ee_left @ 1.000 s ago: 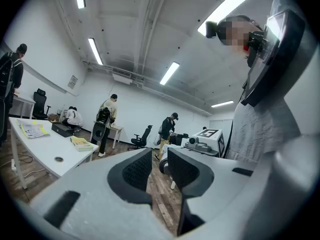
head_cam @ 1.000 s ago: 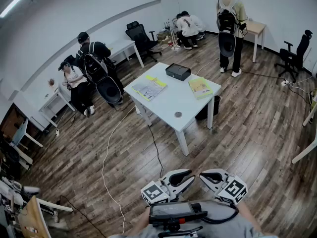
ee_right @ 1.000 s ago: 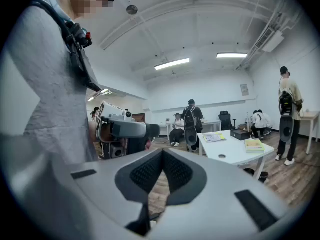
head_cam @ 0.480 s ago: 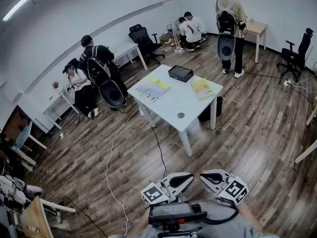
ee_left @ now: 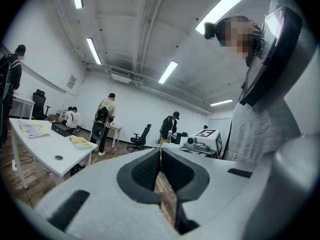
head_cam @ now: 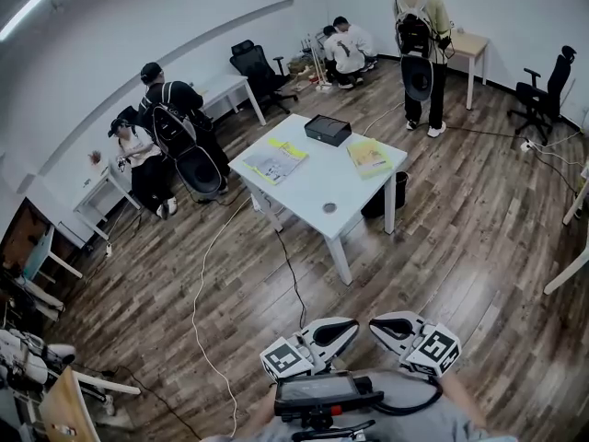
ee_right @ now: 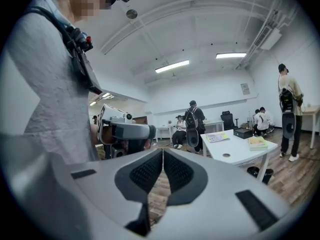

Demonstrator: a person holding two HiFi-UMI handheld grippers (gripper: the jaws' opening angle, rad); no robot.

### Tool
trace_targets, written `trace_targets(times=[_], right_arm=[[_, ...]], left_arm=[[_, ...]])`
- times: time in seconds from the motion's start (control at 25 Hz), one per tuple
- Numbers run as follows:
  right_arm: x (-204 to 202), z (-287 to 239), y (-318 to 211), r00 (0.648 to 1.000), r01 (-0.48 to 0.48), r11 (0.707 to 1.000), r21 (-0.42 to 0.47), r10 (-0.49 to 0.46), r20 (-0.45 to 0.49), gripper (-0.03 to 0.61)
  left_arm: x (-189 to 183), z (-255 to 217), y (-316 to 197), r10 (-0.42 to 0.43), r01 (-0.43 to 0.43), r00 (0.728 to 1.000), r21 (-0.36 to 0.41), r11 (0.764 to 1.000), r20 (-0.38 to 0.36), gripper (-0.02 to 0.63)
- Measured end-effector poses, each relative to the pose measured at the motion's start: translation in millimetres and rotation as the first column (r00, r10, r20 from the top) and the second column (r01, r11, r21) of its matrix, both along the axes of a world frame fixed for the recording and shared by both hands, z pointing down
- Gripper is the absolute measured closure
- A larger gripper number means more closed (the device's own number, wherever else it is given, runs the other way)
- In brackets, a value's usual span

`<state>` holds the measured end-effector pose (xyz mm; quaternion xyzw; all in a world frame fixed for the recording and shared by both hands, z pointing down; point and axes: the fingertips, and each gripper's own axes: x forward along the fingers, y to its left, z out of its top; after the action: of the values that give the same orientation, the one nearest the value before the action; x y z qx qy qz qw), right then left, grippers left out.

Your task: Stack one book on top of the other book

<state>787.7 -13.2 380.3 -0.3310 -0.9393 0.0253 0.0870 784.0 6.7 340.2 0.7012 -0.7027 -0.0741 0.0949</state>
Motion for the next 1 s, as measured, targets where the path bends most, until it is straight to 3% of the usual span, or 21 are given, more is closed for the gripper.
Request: trace_targets(times=[0.44,0.68,1.0], right_arm=[[-24,0,12,1.0,0.008,1.0,0.026,-0.008,0.03,0.546],[-57,-7,45,0.997,0.073,0.993,0.09,-0.072,-0.012,0.545],[-114,-23,99,0.991,0.133,0.987,0.091,-0.134,0.002,0.546]], left_arm=[[-23,2,15,-0.038,0.038,0.999,0.019,0.999,-0.011,0.594],[-63,8,44,-0.09,0.091,0.996,0.045,0.995,-0.025,0.594],[-126,2,98,-0.159,0.159,0.987,0.055,0.986,-0.008,0.594]])
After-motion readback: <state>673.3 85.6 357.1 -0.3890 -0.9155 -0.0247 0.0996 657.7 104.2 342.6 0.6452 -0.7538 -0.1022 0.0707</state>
